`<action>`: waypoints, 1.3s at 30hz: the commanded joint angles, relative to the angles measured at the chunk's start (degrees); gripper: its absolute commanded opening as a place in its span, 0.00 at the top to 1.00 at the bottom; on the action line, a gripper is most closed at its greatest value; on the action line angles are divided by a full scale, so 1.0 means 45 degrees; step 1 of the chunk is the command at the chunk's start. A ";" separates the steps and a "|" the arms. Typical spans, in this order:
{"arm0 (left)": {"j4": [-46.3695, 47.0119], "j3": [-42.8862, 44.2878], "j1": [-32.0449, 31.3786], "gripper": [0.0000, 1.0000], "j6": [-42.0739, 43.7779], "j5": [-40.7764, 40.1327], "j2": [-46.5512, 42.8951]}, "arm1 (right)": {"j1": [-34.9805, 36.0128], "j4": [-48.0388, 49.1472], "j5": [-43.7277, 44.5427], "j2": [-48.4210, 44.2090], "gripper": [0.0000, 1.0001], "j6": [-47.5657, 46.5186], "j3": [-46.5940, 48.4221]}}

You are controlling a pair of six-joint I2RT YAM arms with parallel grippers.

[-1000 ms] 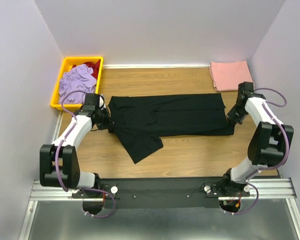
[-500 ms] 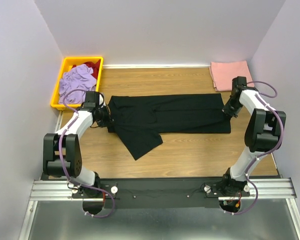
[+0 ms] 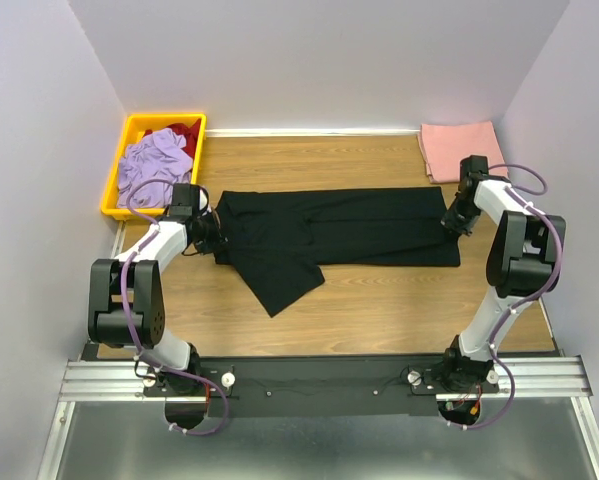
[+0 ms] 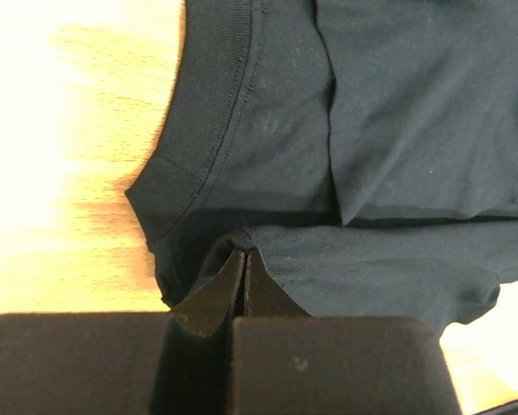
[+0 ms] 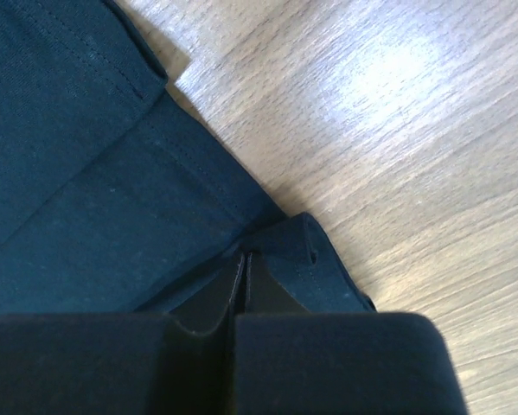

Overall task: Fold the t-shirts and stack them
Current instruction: Fold the tshirt

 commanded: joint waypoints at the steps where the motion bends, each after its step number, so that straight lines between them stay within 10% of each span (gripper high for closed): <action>1: 0.0528 -0.0210 0.0152 1.00 -0.0077 -0.0903 -0.0205 | 0.0091 0.0402 0.0203 0.0237 0.93 -0.0326 0.0282; 8: 0.0314 -0.0054 0.0152 0.77 0.0001 -0.1645 -0.0733 | 0.0461 0.0383 0.0066 -0.0270 0.77 -0.0501 0.0379; 16: -0.0368 0.0434 -0.0043 0.29 0.0098 -0.2602 -0.2665 | 0.0950 0.0266 -0.0344 -0.2027 0.44 -0.0502 0.0692; 25: -0.3258 -0.0577 -0.2771 0.28 -0.0291 -0.3639 -0.4443 | 0.1712 0.0305 -0.1125 -0.4116 0.18 -0.0697 -0.0244; 39: -0.3008 -0.0933 -0.5647 0.48 -0.1347 -0.2213 -0.2532 | 0.2122 0.0812 -0.2629 -0.4861 0.18 -0.1068 -0.2316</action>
